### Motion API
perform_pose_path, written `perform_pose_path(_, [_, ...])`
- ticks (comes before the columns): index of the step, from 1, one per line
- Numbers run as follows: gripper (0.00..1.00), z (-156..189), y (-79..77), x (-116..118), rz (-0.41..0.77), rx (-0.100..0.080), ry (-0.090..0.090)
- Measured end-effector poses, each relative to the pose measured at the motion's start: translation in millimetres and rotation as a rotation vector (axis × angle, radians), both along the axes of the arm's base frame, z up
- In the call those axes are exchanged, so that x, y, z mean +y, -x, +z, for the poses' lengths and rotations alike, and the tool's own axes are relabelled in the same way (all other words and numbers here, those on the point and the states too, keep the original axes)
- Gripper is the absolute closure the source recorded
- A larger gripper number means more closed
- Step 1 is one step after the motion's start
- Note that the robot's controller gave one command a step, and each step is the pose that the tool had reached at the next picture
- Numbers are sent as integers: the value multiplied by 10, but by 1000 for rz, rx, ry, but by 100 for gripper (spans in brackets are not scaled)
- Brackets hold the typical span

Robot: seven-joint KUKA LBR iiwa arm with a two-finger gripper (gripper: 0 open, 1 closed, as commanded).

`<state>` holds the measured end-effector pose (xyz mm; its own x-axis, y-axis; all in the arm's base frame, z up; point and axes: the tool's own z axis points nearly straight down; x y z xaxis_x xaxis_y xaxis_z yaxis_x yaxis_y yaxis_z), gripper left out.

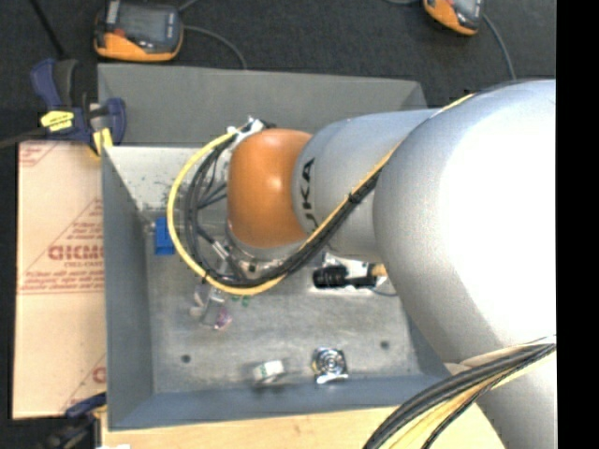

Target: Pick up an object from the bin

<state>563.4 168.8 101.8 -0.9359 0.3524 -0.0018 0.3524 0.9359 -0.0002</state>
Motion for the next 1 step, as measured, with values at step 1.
perform_pose_path(1, [0, 50, 37, -45, -129, 3, -1])
